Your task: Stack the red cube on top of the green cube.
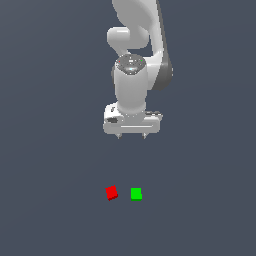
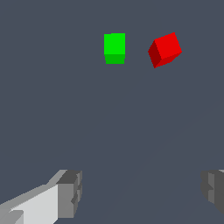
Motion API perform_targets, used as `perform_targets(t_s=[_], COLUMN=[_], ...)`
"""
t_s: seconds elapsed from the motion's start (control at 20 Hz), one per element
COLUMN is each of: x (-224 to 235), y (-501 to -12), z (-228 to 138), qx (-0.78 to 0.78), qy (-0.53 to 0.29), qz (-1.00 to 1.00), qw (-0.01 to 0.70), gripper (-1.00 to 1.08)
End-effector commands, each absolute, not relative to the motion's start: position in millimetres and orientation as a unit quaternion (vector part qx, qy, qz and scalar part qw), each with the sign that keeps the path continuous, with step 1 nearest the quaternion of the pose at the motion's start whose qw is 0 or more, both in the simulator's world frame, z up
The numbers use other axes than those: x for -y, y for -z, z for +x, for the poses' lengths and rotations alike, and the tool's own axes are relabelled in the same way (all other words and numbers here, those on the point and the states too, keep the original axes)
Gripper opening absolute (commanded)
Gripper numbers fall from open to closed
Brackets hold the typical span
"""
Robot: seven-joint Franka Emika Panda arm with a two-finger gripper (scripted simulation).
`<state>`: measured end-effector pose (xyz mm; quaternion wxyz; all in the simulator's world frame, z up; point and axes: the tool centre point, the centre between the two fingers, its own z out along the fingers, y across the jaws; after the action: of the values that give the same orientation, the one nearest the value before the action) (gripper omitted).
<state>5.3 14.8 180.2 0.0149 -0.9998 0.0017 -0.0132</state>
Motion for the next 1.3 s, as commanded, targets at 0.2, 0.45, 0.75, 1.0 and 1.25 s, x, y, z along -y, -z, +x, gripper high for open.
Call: perform_targets(t_s=[0.2,0.45,0.75,1.0,1.25], x=[-13,-5,9,23,35], y=[-178,-171,-155,-139,-123], z=[8,18,40,63,87], qx=[0.001,0.013,0.036,0.061,0.085], qy=[0.013,0.012,0.01,0.008,0.006], qz=[-1.0,-1.0,-0.999,-0.998,-0.996], qw=[0.015,0.014,0.012,0.009,0.007], gripper=[1.0,1.0,1.0,1.0,1.0])
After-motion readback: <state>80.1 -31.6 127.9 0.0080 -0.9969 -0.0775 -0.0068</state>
